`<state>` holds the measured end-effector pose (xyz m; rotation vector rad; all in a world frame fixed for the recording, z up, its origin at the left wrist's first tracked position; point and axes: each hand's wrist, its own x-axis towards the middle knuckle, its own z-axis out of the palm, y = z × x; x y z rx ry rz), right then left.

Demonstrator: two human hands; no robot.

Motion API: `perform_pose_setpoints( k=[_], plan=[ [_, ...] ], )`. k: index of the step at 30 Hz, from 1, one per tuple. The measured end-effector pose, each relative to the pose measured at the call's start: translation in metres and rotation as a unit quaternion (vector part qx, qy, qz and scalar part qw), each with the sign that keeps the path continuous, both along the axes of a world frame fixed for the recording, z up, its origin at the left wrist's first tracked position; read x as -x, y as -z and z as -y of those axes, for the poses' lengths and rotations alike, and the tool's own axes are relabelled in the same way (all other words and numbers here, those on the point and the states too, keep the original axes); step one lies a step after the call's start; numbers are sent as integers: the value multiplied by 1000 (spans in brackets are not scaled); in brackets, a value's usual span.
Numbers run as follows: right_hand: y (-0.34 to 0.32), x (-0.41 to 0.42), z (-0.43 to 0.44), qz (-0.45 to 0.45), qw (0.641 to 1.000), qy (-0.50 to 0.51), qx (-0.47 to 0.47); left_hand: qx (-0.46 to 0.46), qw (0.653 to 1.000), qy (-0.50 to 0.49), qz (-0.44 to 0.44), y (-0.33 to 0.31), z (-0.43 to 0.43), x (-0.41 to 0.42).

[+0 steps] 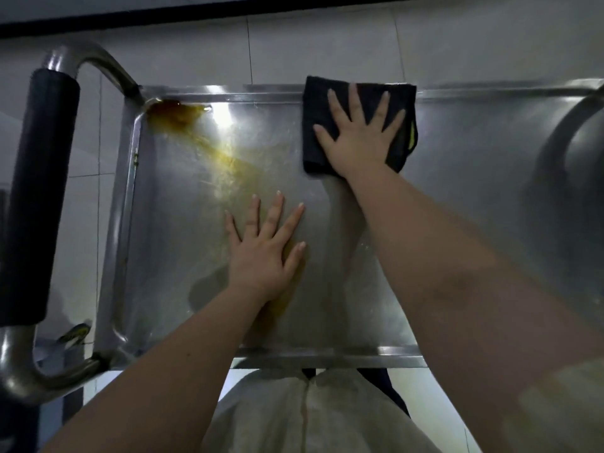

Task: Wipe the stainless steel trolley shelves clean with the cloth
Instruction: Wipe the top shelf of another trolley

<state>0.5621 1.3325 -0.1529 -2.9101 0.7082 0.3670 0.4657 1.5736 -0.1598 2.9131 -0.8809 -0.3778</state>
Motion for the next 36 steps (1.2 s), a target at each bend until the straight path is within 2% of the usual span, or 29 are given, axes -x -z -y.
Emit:
perform_pose_setpoints(
  k=[4, 9, 12, 15, 21, 24, 27, 30, 33, 36],
  plan=[
    [0, 51, -2, 0, 1000, 2, -22, 6, 1000, 5, 8, 3, -2, 1],
    [-7, 217, -57, 9, 999, -9, -37, 22, 1000, 13, 9, 4, -3, 2],
    [-10, 278, -90, -16, 999, -34, -37, 29, 999, 12, 11, 4, -3, 3],
    [-12, 253, -82, -15, 999, -31, -33, 32, 999, 12, 11, 3, -3, 4],
    [-6, 62, -2, 1, 999, 34, -26, 30, 999, 8, 12, 5, -3, 1],
    [-1, 26, 6, -6, 999, 47, -16, 26, 1000, 5, 13, 6, -3, 1],
    [1, 79, -16, 17, 1000, -11, -9, 22, 1000, 4, 6, 4, -2, 1],
    [-3, 193, -56, 33, 998, -45, -16, 21, 1000, 3, 0, 2, -2, 2],
    [-11, 288, -88, -4, 998, -47, -35, 18, 1000, 2, 0, -1, -2, 3],
    [-11, 263, -61, -2, 998, -54, -45, 13, 1000, 2, -3, -3, -1, 2]
  ],
)
